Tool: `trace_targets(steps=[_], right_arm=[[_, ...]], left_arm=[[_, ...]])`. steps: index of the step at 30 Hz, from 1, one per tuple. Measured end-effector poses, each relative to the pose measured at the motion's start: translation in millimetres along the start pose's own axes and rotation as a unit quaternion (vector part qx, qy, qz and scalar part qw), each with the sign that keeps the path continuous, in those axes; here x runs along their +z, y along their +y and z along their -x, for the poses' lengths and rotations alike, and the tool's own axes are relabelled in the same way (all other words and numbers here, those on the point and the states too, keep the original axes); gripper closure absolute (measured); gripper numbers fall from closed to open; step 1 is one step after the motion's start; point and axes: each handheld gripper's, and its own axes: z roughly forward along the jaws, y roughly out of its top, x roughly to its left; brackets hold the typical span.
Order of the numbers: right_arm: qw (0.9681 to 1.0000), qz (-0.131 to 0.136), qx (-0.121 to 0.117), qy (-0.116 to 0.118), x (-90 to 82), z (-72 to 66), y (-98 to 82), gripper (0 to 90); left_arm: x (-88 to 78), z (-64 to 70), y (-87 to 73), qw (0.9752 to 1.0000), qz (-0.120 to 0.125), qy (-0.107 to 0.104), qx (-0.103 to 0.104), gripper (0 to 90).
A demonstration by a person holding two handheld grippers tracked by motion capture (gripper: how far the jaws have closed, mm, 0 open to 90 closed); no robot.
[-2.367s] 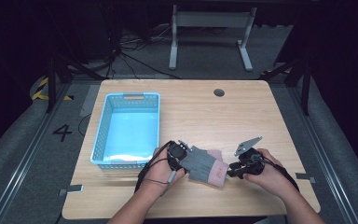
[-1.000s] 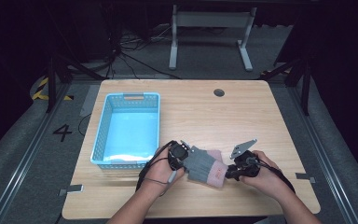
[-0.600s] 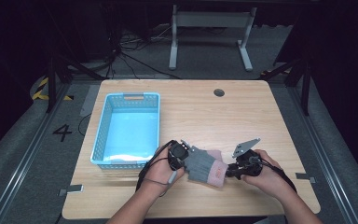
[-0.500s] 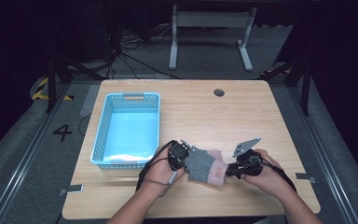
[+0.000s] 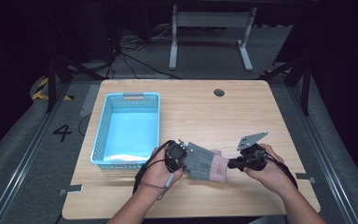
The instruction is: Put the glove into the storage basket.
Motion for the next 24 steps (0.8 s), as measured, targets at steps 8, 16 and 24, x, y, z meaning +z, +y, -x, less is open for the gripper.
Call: trace_targets(steps=[8,16,24], right_arm=[[0.9997,0.022,0.009,-0.006,-0.8,8.6,14.1,86.9],[0.9995,0.019,0.021,-0.012,10.3,19.4,19.2,86.9],[0.9995,0.011,0.027,-0.013,19.1,24.2,19.5,86.9]], left_arm=[[-5.5,2.5,-4.2,1.0,0.002,0.003,-0.001,86.6],[-2.5,3.0,-3.9,1.0,-0.001,0.002,0.0,86.5],[4.8,1.6,-3.0,0.9999,-0.013,0.001,-0.003,86.5]])
